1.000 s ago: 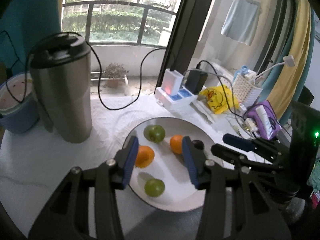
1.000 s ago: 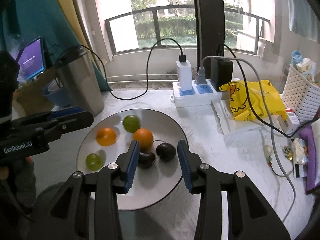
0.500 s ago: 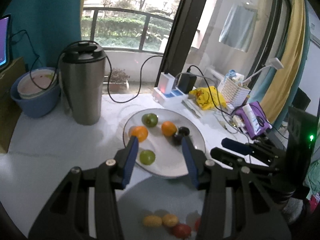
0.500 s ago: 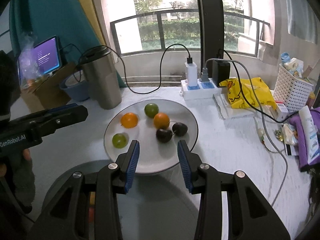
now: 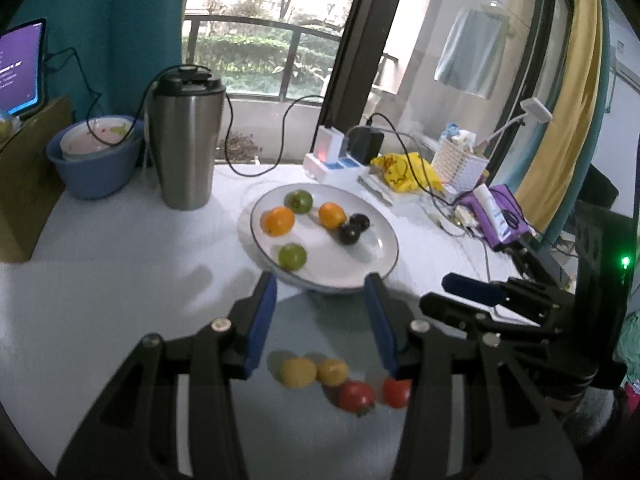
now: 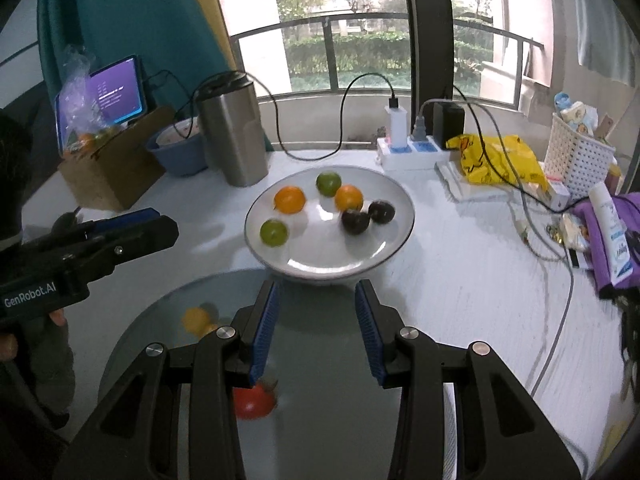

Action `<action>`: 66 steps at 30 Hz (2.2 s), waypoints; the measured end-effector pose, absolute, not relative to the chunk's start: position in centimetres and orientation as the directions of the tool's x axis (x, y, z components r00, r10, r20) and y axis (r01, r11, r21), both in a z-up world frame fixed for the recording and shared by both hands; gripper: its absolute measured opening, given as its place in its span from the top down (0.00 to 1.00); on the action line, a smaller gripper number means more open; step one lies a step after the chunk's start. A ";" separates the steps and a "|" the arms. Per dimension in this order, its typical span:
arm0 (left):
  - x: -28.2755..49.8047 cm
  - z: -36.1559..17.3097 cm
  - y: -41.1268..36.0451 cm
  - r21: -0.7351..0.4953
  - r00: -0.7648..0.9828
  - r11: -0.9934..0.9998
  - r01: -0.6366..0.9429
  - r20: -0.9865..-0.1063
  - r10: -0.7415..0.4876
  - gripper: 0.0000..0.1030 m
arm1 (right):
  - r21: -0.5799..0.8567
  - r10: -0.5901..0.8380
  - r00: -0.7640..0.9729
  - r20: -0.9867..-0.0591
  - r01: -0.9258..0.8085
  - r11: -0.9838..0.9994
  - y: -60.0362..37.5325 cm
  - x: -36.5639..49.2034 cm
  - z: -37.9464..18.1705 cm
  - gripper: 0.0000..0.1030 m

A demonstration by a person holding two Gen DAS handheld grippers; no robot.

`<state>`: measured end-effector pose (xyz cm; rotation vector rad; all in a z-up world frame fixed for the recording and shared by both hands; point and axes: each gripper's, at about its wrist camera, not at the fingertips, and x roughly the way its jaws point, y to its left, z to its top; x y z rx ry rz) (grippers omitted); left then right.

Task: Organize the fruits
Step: 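Move both open grippers back over the red tomatoes on the tray, then grasp a red tomato with the right gripper while the left gripper grasps another red tomato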

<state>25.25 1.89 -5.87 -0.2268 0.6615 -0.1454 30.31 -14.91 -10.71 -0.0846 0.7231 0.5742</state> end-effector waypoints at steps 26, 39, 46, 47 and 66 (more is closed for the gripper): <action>20.4 -10.6 1.3 -0.290 0.728 0.956 0.035 -0.649 -0.223 0.54 | 0.151 0.466 0.505 -0.727 -0.545 0.825 -13.7 26.2 -15.4 0.47; 21.1 -11.3 -0.5 -0.273 0.695 0.961 0.052 -0.681 -0.231 0.54 | 0.175 0.494 0.449 -0.745 -0.582 0.794 -12.9 25.8 -16.2 0.66; 21.9 -11.7 -1.8 -0.253 0.672 0.966 0.060 -0.705 -0.226 0.54 | 0.185 0.509 0.459 -0.728 -0.584 0.790 -14.2 25.7 -15.9 0.66; 22.1 -11.7 -2.0 -0.249 0.670 0.966 0.062 -0.707 -0.225 0.54 | 0.186 0.510 0.464 -0.725 -0.581 0.793 -14.5 25.8 -15.8 0.66; 23.4 -12.4 -3.5 -0.214 0.640 0.973 0.085 -0.737 -0.218 0.72 | 0.206 0.518 0.503 -0.692 -0.550 0.810 -17.8 27.3 -15.2 0.66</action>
